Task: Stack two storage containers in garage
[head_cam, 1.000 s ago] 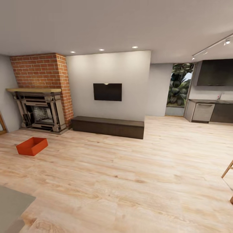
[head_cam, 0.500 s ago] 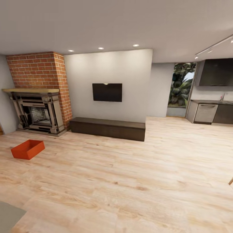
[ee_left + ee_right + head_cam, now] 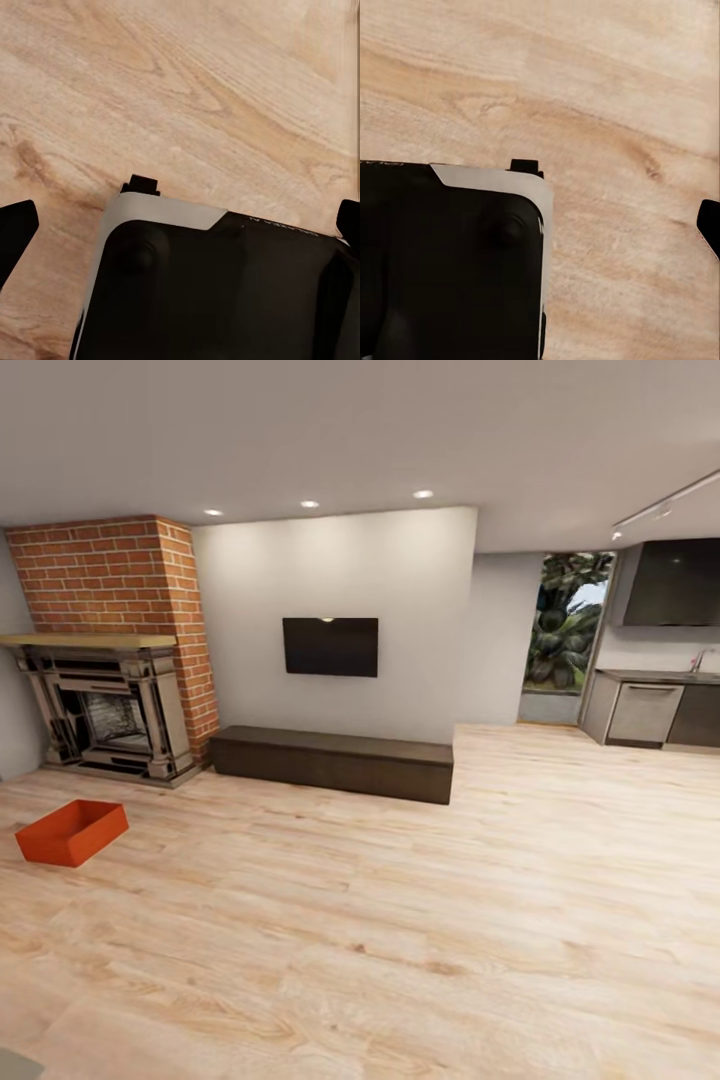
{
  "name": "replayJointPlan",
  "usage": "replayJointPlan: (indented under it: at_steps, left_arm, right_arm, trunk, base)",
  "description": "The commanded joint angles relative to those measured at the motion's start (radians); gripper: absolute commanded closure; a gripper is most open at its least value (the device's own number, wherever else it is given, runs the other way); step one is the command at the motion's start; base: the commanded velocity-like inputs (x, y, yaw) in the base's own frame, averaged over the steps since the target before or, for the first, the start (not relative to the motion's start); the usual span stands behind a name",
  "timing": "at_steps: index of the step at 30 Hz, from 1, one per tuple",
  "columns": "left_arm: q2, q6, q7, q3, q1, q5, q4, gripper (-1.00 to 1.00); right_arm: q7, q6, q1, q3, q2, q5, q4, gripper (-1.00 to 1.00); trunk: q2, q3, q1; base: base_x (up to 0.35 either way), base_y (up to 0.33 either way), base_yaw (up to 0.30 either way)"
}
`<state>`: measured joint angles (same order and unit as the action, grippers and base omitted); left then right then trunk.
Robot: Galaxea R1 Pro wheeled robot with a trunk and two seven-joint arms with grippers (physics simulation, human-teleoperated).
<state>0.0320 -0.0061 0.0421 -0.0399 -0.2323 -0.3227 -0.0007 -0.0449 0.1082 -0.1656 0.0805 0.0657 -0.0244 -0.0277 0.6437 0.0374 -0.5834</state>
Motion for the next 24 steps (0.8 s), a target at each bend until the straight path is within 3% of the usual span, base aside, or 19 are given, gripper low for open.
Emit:
replayJointPlan:
  at_steps: [1, 24]
  left_arm:
    - [0.000, -0.001, 0.004, -0.004, -0.001, -0.009, 0.001, -1.00]
    - [0.000, -0.002, -0.002, -0.005, -0.001, -0.009, 0.001, -1.00]
  right_arm:
    - [-0.003, 0.006, -0.002, 0.008, 0.000, -0.003, -0.003, -1.00]
    - [-0.004, 0.009, -0.002, -0.002, -0.003, -0.013, -0.003, -1.00]
  trunk:
    - [0.001, 0.002, -0.001]
    - [0.001, 0.002, -0.001]
  base:
    - [0.323, 0.000, 0.000]
    - [0.323, 0.000, 0.000]
